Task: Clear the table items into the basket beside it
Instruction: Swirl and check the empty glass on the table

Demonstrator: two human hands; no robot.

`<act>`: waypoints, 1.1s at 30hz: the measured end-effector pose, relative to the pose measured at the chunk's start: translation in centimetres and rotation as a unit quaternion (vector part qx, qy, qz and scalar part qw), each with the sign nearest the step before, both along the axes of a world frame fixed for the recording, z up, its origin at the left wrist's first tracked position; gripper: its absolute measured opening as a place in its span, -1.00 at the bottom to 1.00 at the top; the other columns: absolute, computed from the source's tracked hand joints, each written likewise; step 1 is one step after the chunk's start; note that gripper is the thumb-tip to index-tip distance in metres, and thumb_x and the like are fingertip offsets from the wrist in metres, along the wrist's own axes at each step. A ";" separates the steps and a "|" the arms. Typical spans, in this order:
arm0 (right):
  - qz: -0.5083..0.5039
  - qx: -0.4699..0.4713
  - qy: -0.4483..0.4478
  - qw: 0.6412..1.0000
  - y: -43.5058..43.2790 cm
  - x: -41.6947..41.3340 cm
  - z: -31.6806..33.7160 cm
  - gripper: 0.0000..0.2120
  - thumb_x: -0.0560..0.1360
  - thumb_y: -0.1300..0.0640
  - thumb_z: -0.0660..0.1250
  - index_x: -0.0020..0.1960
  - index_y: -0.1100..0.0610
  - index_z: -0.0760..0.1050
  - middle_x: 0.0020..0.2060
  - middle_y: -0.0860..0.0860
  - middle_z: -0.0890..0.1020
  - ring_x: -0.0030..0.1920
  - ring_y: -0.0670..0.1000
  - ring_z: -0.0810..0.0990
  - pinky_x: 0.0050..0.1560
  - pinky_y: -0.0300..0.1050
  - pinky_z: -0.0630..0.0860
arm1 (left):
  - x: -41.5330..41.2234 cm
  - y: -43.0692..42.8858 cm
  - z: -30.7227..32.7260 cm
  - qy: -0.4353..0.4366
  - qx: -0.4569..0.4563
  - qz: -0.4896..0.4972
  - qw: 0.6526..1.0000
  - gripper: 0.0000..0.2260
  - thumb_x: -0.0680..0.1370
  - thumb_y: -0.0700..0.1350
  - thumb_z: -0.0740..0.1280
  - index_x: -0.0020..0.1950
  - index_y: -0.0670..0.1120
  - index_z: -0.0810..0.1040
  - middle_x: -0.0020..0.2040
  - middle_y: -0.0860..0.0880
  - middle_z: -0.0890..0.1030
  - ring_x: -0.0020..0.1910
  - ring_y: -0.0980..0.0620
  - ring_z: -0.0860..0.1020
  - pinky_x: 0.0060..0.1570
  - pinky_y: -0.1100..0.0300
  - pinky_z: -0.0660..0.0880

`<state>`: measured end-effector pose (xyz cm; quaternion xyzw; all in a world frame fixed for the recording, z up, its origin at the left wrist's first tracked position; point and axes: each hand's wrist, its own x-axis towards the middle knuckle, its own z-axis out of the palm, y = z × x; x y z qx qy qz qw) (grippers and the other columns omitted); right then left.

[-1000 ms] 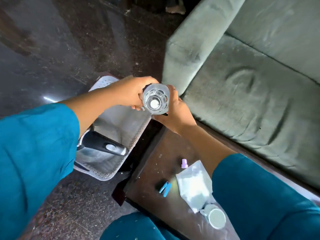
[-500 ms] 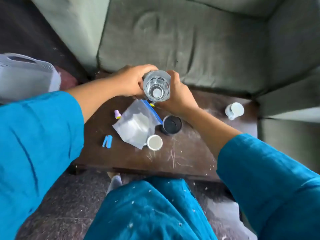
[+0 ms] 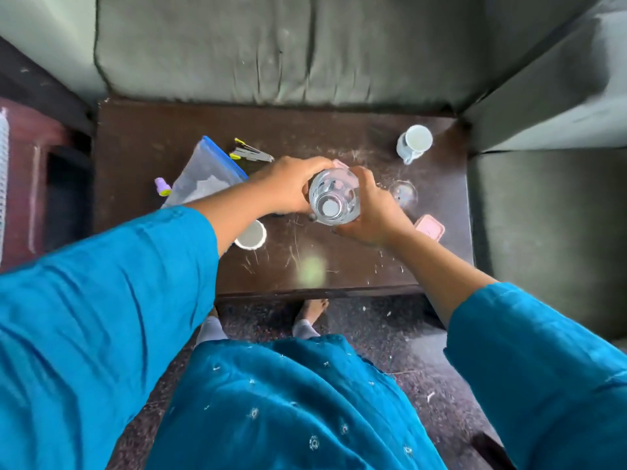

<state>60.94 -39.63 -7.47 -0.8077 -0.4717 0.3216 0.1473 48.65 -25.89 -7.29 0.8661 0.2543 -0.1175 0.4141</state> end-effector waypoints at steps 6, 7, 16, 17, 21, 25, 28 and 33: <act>-0.025 0.003 0.029 0.999 -1.1 0.6 -5.5 -0.25 0.31 0.13 0.50 0.34 0.21 0.13 0.10 0.24 0.57 0.01 0.31 0.57 -0.11 0.04 0.46 | 1.8 -1.6 -5.0 0.035 -0.029 0.020 0.999 -0.37 0.31 -0.12 0.49 0.33 0.07 0.35 0.11 -0.10 0.62 0.07 -0.14 0.57 -0.01 0.08 0.50; -0.029 0.001 0.031 0.999 -1.2 0.8 -6.5 -0.25 0.31 0.12 0.50 0.33 0.19 0.14 0.10 0.23 0.57 0.00 0.30 0.57 -0.13 0.02 0.45 | 2.0 -1.6 -5.9 0.041 -0.038 0.026 0.998 -0.37 0.31 -0.14 0.49 0.33 0.08 0.35 0.11 -0.10 0.62 0.06 -0.12 0.57 -0.01 0.09 0.50; -0.037 -0.051 0.050 0.997 0.2 1.5 -12.9 -0.32 0.33 0.16 0.45 0.30 0.20 0.14 0.07 0.21 0.53 -0.08 0.25 0.57 -0.24 -0.04 0.39 | 3.3 -0.4 -11.5 0.108 -0.016 -0.008 0.994 -0.45 0.38 -0.16 0.41 0.31 0.10 0.29 -0.03 -0.11 0.60 -0.08 -0.14 0.57 -0.08 -0.05 0.56; -0.040 -0.056 0.053 0.996 0.5 1.4 -13.4 -0.31 0.33 0.17 0.45 0.31 0.20 0.13 0.07 0.22 0.53 -0.09 0.25 0.58 -0.24 -0.01 0.43 | 3.4 0.0 -11.9 0.113 -0.012 -0.010 0.993 -0.45 0.39 -0.16 0.40 0.31 0.10 0.28 -0.04 -0.10 0.59 -0.10 -0.13 0.57 -0.10 -0.05 0.56; -0.047 -0.070 0.049 0.995 1.4 1.3 -14.4 -0.25 0.34 0.16 0.45 0.35 0.14 0.04 0.11 0.23 0.52 -0.05 0.24 0.58 -0.16 0.02 0.49 | 3.8 1.1 -12.9 0.124 -0.005 -0.016 0.992 -0.44 0.40 -0.16 0.39 0.32 0.10 0.25 -0.06 -0.10 0.57 -0.13 -0.12 0.56 -0.17 -0.01 0.56; -0.051 -0.083 0.057 0.994 2.3 1.2 -14.8 -0.23 0.36 0.17 0.45 0.36 0.10 0.01 0.18 0.23 0.48 0.01 0.24 0.57 -0.06 0.08 0.53 | 4.1 1.8 -13.5 0.134 0.016 -0.028 0.990 -0.55 0.41 -0.17 0.36 0.22 -0.02 0.24 -0.12 -0.14 0.56 -0.23 -0.13 0.54 -0.24 -0.07 0.57; -0.060 -0.091 0.057 0.992 2.9 1.5 -15.0 -0.21 0.37 0.18 0.45 0.39 0.14 0.00 0.21 0.25 0.46 0.04 0.24 0.56 -0.02 0.10 0.53 | 4.2 2.2 -13.7 0.129 0.033 -0.022 0.991 -0.60 0.43 -0.18 0.36 0.18 -0.05 0.26 -0.13 -0.15 0.56 -0.25 -0.14 0.54 -0.25 -0.11 0.57; -0.054 -0.113 0.040 0.991 3.2 1.3 -14.5 -0.19 0.40 0.17 0.43 0.42 0.12 -0.06 0.22 0.28 0.44 0.02 0.26 0.56 -0.04 0.10 0.52 | 4.4 2.2 -13.2 0.141 0.030 -0.018 0.989 -0.63 0.44 -0.20 0.35 0.15 -0.07 0.27 -0.13 -0.15 0.56 -0.25 -0.15 0.55 -0.28 -0.10 0.57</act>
